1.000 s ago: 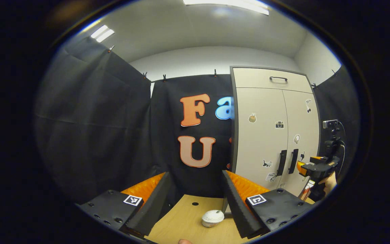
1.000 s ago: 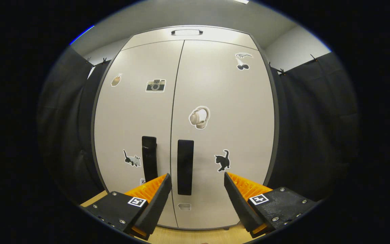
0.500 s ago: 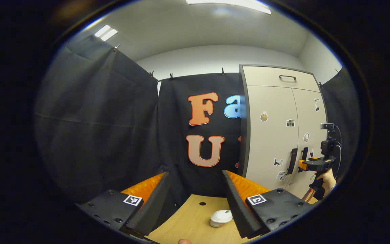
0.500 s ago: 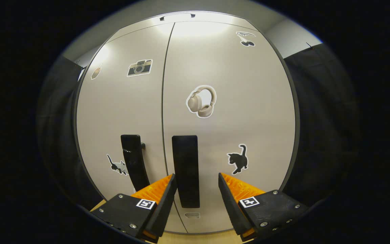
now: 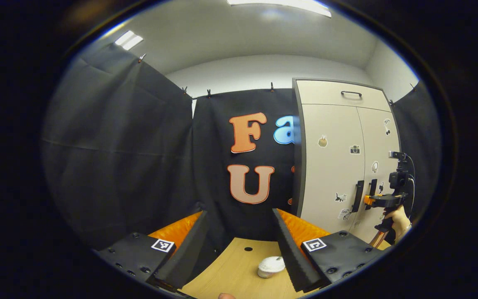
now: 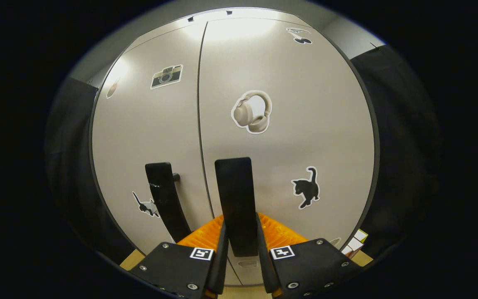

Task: Open the right door of the double-door shoe cabinet with the right hand, and open the left door with the left hand.

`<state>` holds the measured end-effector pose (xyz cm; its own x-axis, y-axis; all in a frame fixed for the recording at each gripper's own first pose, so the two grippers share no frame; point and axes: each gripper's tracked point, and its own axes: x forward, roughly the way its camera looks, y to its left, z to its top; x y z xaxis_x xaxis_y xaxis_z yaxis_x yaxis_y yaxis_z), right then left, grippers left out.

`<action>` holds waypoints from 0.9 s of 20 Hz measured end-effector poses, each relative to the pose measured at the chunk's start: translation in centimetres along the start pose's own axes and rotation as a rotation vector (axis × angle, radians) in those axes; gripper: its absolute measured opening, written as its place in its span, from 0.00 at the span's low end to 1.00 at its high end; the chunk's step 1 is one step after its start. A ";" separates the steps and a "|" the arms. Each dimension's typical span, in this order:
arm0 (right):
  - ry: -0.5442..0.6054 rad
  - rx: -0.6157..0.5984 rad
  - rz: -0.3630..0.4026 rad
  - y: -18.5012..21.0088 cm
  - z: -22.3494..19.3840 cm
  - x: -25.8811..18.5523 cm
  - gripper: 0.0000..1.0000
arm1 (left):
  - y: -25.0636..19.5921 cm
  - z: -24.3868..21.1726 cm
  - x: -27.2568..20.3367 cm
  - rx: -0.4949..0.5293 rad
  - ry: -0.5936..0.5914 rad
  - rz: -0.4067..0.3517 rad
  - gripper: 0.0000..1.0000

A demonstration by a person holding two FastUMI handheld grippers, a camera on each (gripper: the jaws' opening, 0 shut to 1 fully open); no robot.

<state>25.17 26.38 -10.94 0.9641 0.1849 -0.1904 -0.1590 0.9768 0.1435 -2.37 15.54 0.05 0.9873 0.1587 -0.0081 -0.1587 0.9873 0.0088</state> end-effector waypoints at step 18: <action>-0.062 0.004 0.019 -1.4 0.6 -5.0 0.08 | -1.2 0.7 -3.0 0.014 -0.004 -0.028 0.97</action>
<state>20.74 24.06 -9.61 0.9722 0.1964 -0.1272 -0.1768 0.9727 0.1504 -5.16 13.86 0.78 0.9914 0.1305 -0.0050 -0.1304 0.9912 0.0222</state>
